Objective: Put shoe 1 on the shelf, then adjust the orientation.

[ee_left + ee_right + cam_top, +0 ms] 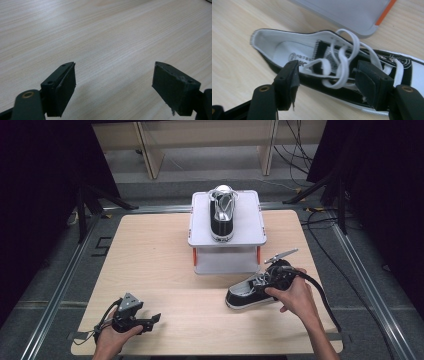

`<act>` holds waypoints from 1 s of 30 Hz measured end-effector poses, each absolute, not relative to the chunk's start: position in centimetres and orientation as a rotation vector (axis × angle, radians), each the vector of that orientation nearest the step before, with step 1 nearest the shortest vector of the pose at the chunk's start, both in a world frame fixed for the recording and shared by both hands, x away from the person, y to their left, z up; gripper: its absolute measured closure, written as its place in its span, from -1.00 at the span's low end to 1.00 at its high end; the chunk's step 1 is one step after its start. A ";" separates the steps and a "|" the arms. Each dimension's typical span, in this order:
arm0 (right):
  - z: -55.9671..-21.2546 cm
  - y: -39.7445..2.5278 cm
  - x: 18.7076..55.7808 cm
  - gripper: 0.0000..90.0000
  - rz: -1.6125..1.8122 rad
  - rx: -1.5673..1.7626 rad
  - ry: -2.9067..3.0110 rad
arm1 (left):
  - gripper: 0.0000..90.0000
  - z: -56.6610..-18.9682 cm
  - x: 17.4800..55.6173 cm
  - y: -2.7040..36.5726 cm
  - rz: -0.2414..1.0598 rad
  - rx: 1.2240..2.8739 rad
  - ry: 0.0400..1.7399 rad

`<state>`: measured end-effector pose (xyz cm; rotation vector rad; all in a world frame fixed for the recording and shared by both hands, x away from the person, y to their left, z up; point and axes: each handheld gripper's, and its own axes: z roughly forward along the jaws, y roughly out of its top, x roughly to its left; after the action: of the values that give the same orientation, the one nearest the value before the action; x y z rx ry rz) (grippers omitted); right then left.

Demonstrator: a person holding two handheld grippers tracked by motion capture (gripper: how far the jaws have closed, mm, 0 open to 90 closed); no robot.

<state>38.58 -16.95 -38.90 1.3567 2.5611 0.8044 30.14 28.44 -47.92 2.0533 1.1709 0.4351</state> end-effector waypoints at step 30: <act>-40.5 -15.6 38.2 0.05 0.644 1.281 2.574 | -0.59 -47.7 30.1 28.7 0.443 2.082 1.149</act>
<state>38.20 -15.55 -40.52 1.2807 2.5745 0.6442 30.08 28.73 -47.72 2.0825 1.1490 0.4431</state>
